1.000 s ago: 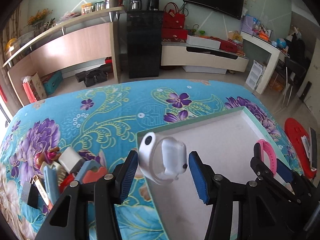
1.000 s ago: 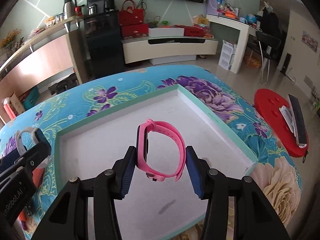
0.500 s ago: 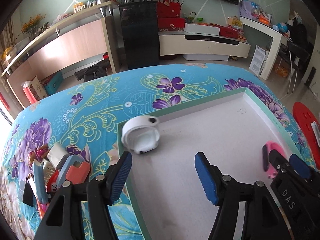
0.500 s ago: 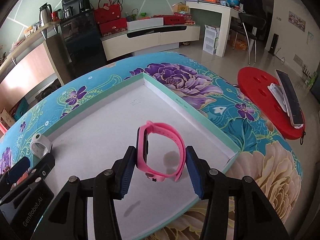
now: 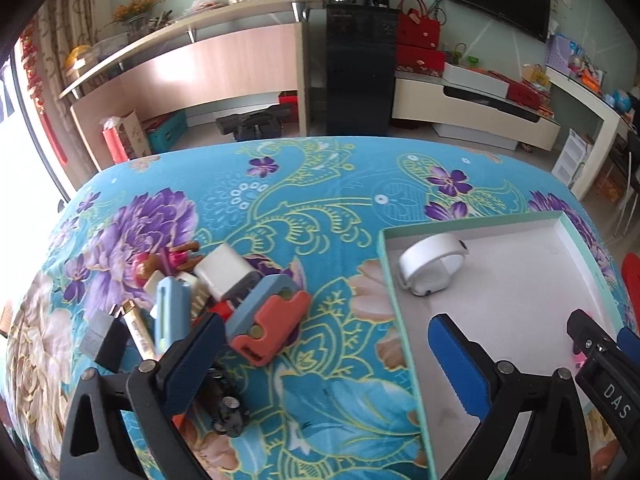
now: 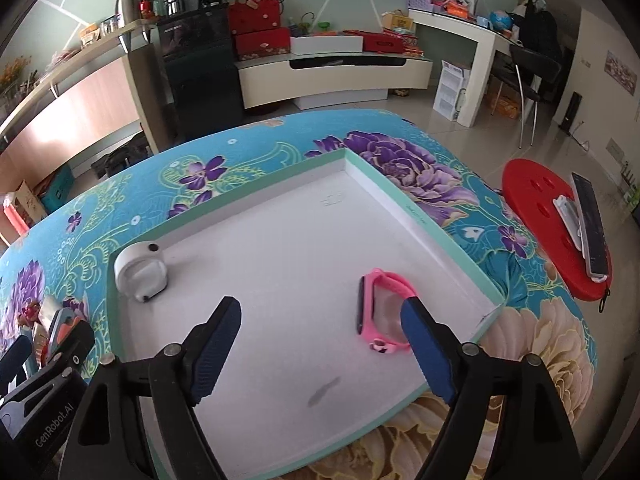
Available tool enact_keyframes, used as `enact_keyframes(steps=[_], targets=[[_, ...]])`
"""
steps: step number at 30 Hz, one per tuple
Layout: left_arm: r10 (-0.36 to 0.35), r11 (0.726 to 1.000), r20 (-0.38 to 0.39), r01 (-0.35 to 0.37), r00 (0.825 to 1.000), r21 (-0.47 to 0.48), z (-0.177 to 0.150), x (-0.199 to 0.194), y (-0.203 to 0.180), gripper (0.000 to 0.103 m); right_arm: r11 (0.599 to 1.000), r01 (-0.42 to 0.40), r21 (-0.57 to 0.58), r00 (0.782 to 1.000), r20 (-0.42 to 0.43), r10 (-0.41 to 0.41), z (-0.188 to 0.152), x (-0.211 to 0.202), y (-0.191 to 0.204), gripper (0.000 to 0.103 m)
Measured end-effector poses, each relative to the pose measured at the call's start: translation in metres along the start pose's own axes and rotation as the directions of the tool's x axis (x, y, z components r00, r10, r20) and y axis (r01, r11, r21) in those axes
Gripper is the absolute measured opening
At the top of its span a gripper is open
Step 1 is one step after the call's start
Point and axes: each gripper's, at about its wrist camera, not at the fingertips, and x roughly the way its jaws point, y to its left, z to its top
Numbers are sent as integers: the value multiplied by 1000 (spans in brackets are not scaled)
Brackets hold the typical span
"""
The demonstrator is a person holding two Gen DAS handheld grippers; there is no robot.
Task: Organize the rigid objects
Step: 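Move the white watch into the tray with left tool while right tool drops the band, then grasp the black charger with left tool while right tool grasps the knife and car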
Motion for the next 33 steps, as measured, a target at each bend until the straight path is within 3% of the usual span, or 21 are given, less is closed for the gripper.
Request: enact_keyframes(steps=[9, 17, 25, 33], targets=[[138, 977, -16, -139, 990, -163, -14, -13, 90, 103, 979, -144, -144, 990, -18, 143, -13, -14, 73, 85], [197, 925, -35, -198, 980, -325, -28, -26, 168, 103, 939, -258, -225, 966, -45, 255, -30, -26, 124, 85], [200, 889, -46, -201, 979, -411, -40, -36, 216, 103, 901, -329, -283, 944, -111, 310, -48, -24, 164, 85], [178, 883, -115, -210, 977, -420, -52, -15, 228, 103, 857, -373, -355, 928, -165, 335, -69, -19, 196, 85]])
